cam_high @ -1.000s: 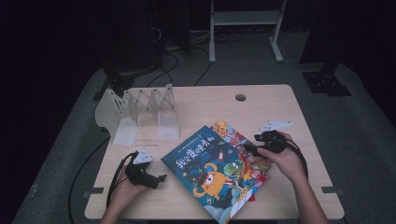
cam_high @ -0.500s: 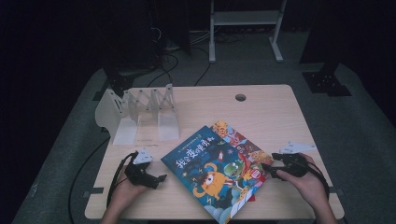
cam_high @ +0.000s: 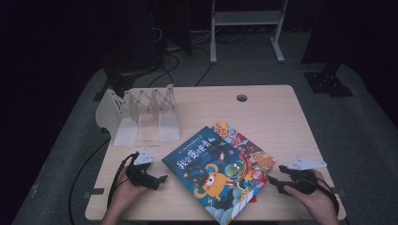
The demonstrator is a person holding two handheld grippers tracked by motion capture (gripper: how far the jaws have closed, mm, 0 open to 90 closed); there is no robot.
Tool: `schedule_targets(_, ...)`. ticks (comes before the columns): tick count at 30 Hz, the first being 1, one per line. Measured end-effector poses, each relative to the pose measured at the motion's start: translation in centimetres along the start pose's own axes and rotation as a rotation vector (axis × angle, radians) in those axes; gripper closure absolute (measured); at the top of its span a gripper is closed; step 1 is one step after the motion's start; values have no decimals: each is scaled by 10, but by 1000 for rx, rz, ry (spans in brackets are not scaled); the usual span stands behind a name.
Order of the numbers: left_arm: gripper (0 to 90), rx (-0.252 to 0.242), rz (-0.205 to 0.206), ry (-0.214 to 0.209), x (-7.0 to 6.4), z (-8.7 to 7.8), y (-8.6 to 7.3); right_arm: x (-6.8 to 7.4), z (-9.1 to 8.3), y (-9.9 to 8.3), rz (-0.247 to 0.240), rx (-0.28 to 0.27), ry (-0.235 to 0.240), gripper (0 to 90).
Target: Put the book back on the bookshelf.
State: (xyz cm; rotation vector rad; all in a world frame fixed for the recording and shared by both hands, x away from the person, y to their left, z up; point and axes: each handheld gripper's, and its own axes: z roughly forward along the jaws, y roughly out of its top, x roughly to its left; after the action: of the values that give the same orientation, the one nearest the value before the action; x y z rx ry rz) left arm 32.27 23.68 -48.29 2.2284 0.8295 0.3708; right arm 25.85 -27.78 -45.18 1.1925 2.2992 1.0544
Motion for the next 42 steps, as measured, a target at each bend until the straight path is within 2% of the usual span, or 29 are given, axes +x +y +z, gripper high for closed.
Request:
schedule_targets(7,0,0,0,0,0,0,0,0,4,3,-7,-11,-31,353)
schedule_targets(16,0,-2,6,-5,0,-1,-1,-7,13,18,-13,-2,-55,351)
schedule_targets(19,0,2,13,-18,1,-3,-2,-8,16,21,-11,-1,-53,346)
schedule_targets(21,0,10,2,-38,4,-7,-2,-10,19,23,-14,2,-52,343)
schedule_targets(25,0,-30,-5,-47,8,-25,-1,-14,26,31,-24,7,-57,344)
schedule_targets(31,0,-63,-36,-68,13,-40,2,-18,37,41,-27,13,-53,341)
schedule_targets(36,0,-79,-39,-81,11,-42,8,-23,47,50,-33,29,-55,332)
schedule_targets(42,0,-84,-38,-117,7,-33,21,-26,61,63,-40,45,-63,329)
